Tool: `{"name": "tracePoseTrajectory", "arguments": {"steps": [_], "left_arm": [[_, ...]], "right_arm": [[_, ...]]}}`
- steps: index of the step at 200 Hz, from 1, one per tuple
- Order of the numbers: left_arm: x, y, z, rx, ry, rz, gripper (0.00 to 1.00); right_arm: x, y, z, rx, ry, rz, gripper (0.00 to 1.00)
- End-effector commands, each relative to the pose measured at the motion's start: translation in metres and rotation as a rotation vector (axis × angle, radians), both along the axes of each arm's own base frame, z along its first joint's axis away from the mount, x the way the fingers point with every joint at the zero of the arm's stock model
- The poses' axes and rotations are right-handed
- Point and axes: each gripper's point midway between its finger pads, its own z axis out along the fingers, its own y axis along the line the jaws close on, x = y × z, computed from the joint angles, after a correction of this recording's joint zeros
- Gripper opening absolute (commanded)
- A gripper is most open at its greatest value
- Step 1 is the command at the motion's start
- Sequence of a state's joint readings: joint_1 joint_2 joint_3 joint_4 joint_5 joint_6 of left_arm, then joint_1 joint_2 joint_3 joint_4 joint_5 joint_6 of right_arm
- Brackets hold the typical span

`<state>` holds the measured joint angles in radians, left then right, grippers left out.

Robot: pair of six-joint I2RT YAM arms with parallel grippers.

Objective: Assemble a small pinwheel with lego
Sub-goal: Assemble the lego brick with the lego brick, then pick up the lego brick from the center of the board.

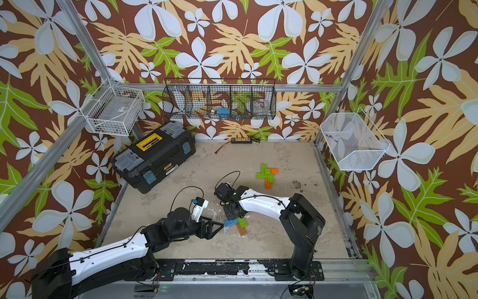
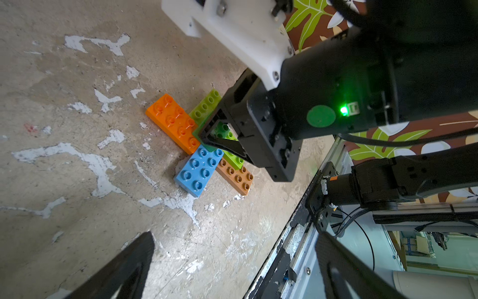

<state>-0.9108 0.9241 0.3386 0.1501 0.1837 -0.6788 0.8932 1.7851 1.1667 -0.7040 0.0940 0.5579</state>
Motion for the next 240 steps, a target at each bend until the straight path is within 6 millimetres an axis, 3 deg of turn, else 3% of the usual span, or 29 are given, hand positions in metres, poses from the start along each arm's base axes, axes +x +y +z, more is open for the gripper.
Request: {"name": "tracePoseTrajectory", "arguments": {"steps": [1,82,131,194,240], "left_arm": [[0.002,0.001,0.004,-0.011,-0.018,0.009,1.00],[0.001,0.002,0.003,-0.009,-0.017,0.010,1.00],[0.002,0.005,0.003,-0.008,-0.021,0.023,1.00],[0.000,0.006,0.001,-0.004,-0.023,0.018,1.00],[0.009,0.001,0.005,0.011,-0.035,0.030,1.00]], "right_arm": [[-0.025,-0.021,-0.018,-0.087,0.107,-0.027,0.00],[-0.047,-0.023,-0.044,-0.124,0.185,-0.041,0.00],[-0.030,-0.017,-0.017,-0.108,0.106,-0.087,0.00],[-0.020,-0.015,-0.006,-0.098,0.059,-0.145,0.00],[0.000,-0.021,0.015,-0.068,0.011,-0.175,0.00]]}}
